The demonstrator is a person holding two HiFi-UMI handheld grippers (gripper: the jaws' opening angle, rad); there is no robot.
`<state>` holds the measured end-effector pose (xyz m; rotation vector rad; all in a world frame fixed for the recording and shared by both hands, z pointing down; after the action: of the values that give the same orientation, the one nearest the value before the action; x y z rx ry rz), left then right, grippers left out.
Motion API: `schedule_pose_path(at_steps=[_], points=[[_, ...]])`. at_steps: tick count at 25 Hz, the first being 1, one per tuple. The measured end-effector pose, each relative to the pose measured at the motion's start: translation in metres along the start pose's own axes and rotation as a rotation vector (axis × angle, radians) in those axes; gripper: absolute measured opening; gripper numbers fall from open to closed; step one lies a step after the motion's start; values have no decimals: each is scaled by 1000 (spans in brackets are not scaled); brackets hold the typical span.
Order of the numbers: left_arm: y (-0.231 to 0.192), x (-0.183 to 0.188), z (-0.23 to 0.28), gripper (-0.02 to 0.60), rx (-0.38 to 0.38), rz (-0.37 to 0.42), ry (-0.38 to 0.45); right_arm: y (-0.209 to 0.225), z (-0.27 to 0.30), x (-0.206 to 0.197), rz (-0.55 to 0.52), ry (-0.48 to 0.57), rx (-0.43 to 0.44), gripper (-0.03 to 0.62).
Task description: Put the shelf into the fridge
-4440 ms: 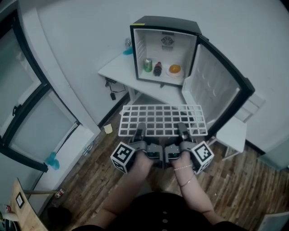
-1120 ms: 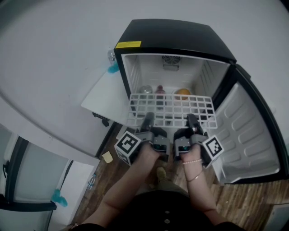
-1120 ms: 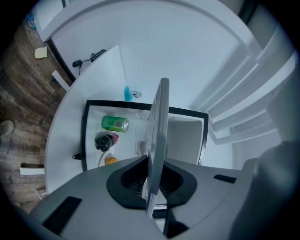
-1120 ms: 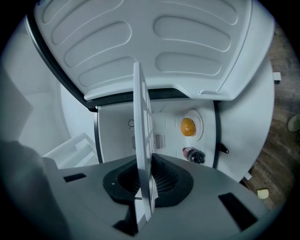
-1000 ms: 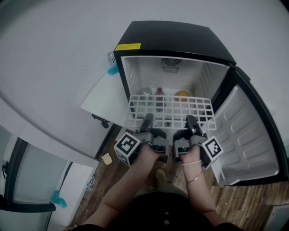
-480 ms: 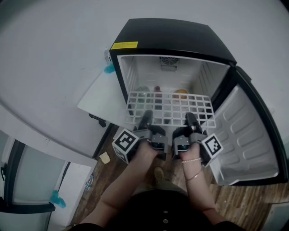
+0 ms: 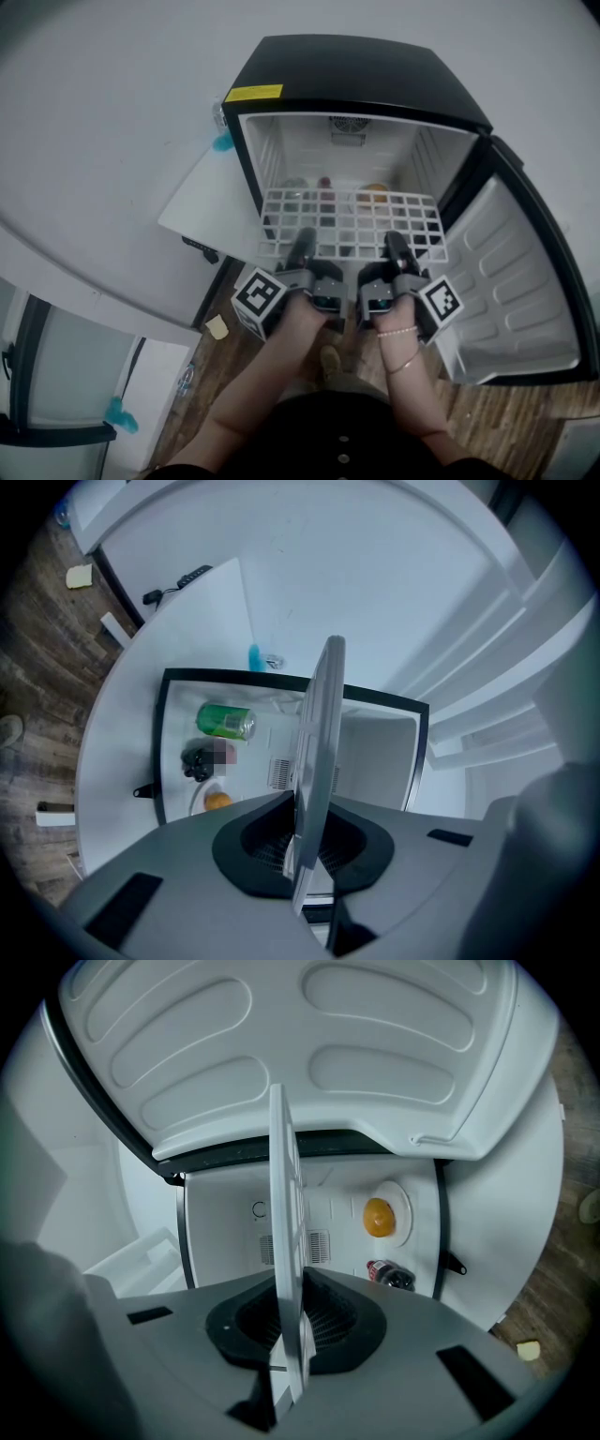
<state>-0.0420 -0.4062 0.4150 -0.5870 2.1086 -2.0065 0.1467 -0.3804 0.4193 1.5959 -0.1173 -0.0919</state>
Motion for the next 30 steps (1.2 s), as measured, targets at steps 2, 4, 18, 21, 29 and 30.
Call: schedule_pose_path(at_steps=[2,4,18,21,29,30], points=[[-1,0,0,29,0,1,1,1,0,0,1,-1,1,34],[-1,0,0,29,-2,2,3,1,0,0,3,-2,3,34],[-3,2,5,29,-6,-4,3,3,5,1,4,-2,1,34],[-4,4,9,29,-6,-1,4,3,8,1,2,-1,3,34],[-6,6,19,29,-6,2,7,5,19,4,1,1,0,34],[-6,6,20,29,-5,3,8,5,20,4,-1,1,-2,34]])
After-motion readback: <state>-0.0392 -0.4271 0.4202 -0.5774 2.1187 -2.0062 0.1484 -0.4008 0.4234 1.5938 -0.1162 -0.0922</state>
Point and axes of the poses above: the fingertips, and each gripper's own axes: z forward along the fingers, y to its right, x out of its top, the point moved 2 cm from there along -z, backward along the fingers, and after that the axes turned 2 degrees about -y, right-handed, at the moved point
